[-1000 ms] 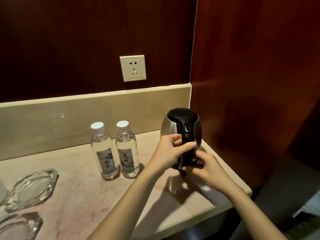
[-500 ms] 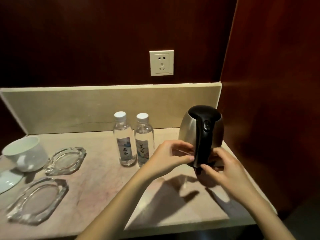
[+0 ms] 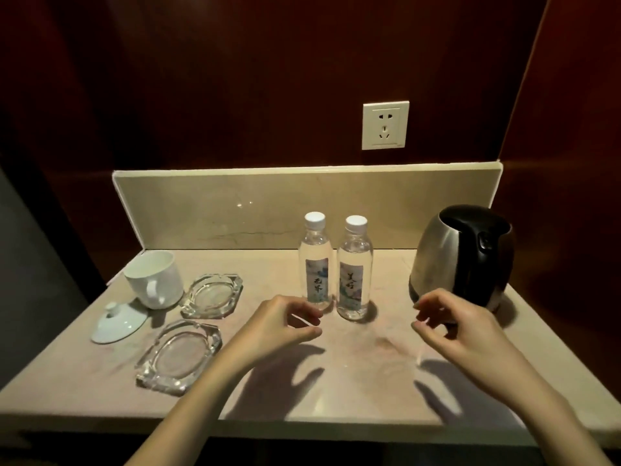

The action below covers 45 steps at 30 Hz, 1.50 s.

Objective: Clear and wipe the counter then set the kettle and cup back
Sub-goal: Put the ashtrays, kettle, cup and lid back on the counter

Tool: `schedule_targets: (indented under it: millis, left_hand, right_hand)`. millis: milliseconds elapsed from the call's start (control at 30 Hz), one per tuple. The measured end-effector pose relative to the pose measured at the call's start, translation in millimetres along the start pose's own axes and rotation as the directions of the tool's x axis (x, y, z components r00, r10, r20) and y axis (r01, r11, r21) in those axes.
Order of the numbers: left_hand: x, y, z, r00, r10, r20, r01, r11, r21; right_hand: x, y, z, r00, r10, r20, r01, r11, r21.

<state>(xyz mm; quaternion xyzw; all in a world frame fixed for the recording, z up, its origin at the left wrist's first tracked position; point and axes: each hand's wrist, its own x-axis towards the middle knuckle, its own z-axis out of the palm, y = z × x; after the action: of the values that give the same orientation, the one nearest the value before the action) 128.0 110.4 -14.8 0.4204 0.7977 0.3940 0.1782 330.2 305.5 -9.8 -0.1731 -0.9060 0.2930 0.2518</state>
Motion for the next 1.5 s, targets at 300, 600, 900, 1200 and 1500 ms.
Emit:
schedule_targets:
  millis: [300, 600, 900, 1200, 1500]
  left_hand:
    - [11, -45, -48, 1.0, 0.029, 0.008, -0.03, 0.995, 0.096]
    - [51, -43, -48, 0.998, 0.046, -0.053, -0.042, 0.997, 0.072]
    - [88, -23, -34, 0.989, 0.124, -0.086, -0.132, 0.986, -0.1]
    - [96, -30, -39, 0.977, 0.156, -0.143, -0.175, 0.976, -0.131]
    - [84, -43, -58, 0.984, 0.083, -0.157, -0.109, 0.981, -0.162]
  right_hand:
    - [11, -33, 65, 0.992, 0.087, 0.091, -0.086, 0.996, -0.019]
    - [41, -39, 62, 0.975, 0.19, -0.115, -0.2, 0.977, -0.077]
    - [105, -45, 62, 0.985, 0.134, -0.111, -0.133, 0.991, 0.016]
    - [142, -31, 64, 0.993, 0.039, -0.108, -0.043, 0.998, -0.037]
    - [177, -34, 82, 0.999, 0.017, -0.049, -0.012, 0.996, 0.09]
